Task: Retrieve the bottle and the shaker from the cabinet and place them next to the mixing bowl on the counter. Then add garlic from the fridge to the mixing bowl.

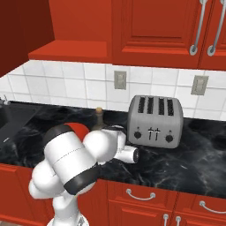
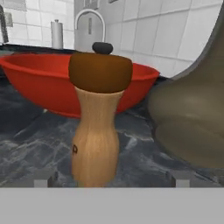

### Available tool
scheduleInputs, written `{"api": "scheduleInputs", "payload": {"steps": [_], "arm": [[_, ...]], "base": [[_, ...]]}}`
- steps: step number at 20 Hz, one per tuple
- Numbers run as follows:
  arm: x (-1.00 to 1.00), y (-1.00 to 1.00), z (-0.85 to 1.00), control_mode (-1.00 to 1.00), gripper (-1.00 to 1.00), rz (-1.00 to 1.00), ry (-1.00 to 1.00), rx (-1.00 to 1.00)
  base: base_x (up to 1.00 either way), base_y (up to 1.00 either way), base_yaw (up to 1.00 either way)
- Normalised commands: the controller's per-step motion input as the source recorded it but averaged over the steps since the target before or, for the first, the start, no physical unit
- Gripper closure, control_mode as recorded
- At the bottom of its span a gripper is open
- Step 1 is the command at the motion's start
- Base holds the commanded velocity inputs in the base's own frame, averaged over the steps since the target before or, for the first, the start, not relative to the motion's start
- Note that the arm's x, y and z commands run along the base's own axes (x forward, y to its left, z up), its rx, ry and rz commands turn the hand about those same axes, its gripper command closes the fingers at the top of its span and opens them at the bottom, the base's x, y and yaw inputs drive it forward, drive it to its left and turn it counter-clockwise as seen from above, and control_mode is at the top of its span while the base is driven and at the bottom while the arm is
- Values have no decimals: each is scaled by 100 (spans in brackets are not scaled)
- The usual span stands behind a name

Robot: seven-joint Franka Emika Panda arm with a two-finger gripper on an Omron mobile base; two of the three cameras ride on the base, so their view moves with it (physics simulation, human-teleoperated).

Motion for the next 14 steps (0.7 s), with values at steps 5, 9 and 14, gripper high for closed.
{"api": "scheduleInputs", "payload": {"steps": [5,9,14], "arm": [[-28,-52,38,-100,-100,-17,15,-2],[-40,-39,83,-100,-100,-15,18,-2],[-31,-9,100,-100,-100,-5,17,-22]], "base": [[0,0,0],[0,0,0],[0,0,0]]}}
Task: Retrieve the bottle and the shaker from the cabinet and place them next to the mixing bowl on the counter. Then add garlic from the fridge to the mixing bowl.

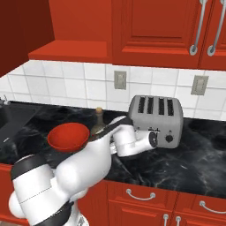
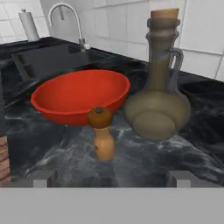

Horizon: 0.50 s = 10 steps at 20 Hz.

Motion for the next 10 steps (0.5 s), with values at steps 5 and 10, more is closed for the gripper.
{"api": "scheduleInputs", "payload": {"steps": [5,10], "arm": [[-16,-28,84,-100,-100,-8,36,-45],[-24,-8,71,-100,-100,-16,37,-46]], "base": [[0,0,0],[0,0,0]]}}
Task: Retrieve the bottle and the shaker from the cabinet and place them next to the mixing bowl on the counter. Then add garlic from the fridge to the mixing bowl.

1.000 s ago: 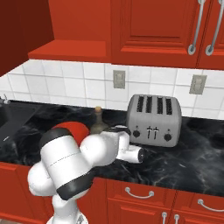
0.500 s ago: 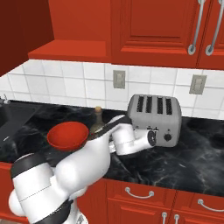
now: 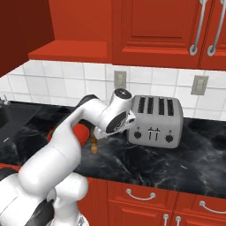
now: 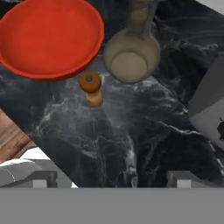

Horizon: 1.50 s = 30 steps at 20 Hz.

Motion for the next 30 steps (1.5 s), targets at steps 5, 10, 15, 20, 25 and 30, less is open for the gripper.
{"api": "scheduleInputs", "payload": {"steps": [5,10,15,20,25,30], "arm": [[-42,-45,32,-100,-100,-31,34,-16],[-20,7,10,-100,-100,-36,12,-7],[-49,19,0,-100,-100,-49,-1,0],[-47,92,6,-100,-100,-44,-5,-2],[-23,100,11,-100,-100,-20,-2,-9],[-16,100,7,-100,-100,-1,0,-11]], "base": [[0,0,0],[0,0,0],[0,0,0],[0,0,0],[0,0,0],[0,0,0]]}}
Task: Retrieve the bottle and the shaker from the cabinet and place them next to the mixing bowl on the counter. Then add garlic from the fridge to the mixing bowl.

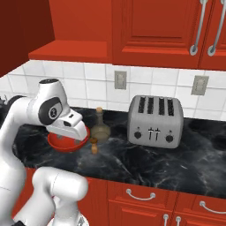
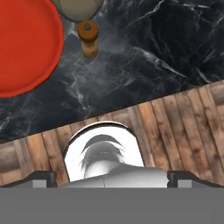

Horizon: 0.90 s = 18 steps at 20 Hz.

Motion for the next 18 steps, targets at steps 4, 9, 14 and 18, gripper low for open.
{"api": "scheduleInputs", "payload": {"steps": [4,9,14,18], "arm": [[-26,78,0,-100,-100,3,-6,-11],[0,0,0,-100,-100,0,0,0],[-6,0,0,-100,-100,-1,-2,0],[-7,0,-3,100,-100,-7,-3,0]], "base": [[0,0,0],[0,0,0],[0,0,0],[-29,5,-39]]}}
